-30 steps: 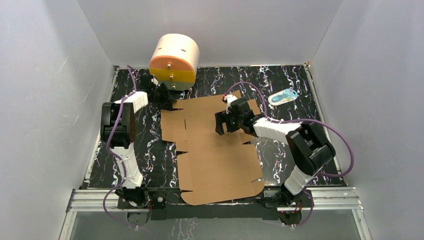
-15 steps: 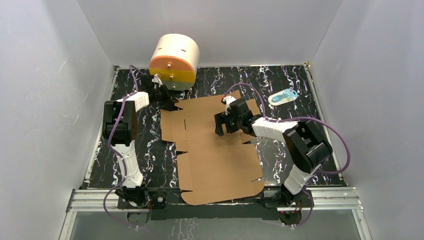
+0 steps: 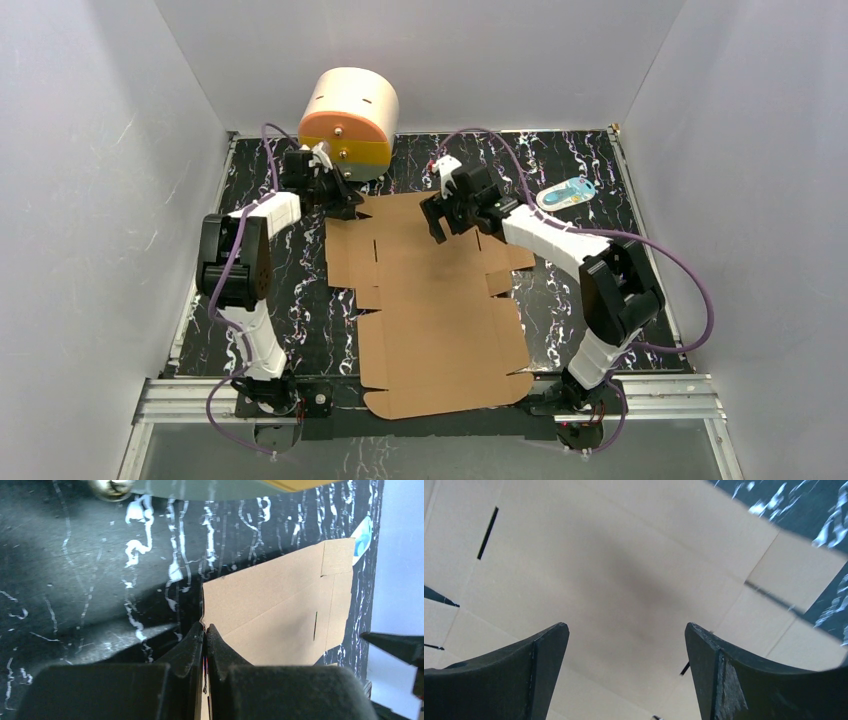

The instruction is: Fold the paper box

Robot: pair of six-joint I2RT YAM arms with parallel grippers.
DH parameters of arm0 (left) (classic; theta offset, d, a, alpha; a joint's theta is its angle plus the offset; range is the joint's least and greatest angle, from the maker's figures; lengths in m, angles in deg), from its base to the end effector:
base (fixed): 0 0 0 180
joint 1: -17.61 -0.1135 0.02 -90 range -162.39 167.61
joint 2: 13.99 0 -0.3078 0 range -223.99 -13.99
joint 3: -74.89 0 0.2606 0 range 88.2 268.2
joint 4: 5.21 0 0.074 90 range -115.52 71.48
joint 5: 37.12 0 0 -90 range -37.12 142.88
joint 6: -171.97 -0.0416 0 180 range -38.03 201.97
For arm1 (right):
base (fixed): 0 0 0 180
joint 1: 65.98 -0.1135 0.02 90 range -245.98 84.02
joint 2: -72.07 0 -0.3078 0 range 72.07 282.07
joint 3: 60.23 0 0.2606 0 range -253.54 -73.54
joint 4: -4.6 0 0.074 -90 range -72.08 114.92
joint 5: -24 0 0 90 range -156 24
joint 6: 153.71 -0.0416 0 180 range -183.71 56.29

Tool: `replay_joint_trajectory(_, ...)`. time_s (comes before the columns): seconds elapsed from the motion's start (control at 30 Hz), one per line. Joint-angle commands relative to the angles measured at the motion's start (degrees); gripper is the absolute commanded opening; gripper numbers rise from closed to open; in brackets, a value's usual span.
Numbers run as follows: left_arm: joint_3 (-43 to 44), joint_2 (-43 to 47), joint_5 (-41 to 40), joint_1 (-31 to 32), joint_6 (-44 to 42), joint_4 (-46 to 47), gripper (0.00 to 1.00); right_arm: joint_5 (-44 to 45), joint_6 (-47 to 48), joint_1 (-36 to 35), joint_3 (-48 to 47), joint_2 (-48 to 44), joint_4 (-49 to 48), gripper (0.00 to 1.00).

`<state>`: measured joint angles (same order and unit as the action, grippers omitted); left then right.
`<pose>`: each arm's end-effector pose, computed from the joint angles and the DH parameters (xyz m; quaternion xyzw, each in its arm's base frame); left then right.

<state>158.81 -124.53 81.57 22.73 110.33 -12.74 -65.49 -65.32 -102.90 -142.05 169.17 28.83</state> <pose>0.4488 -0.0603 0.2229 -0.0588 0.8618 -0.3403 0.3714 0.3189 0.2392 0.2767 -0.2725 0.8625 0.1369 0.4039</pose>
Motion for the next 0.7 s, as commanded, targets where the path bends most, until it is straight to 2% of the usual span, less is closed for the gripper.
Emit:
replay_joint_trajectory(0.0, -1.8, 6.7, -0.4, 2.3, -2.9, 3.3, 0.0, 0.1, 10.3, 1.1, -9.9, 1.3, 8.8, 0.96)
replay_joint_trajectory(0.17, -3.9, 10.2, -3.0, 5.3, -7.2, 4.0, 0.0, -6.2, 17.5, 3.5, -17.4, 4.2, 12.7, 0.96)
replay_joint_trajectory(0.47, -9.7, 16.1, -3.8, 7.7, -10.0, 10.0, 0.0, -26.3, 29.3, 11.3, -36.2, 16.0, 25.5, 0.93)
replay_joint_trajectory(0.67, -10.6, 17.8, -3.9, 8.7, -11.0, 10.8, 0.0, -29.5, 37.8, 12.0, -46.5, 23.0, 33.9, 0.95)
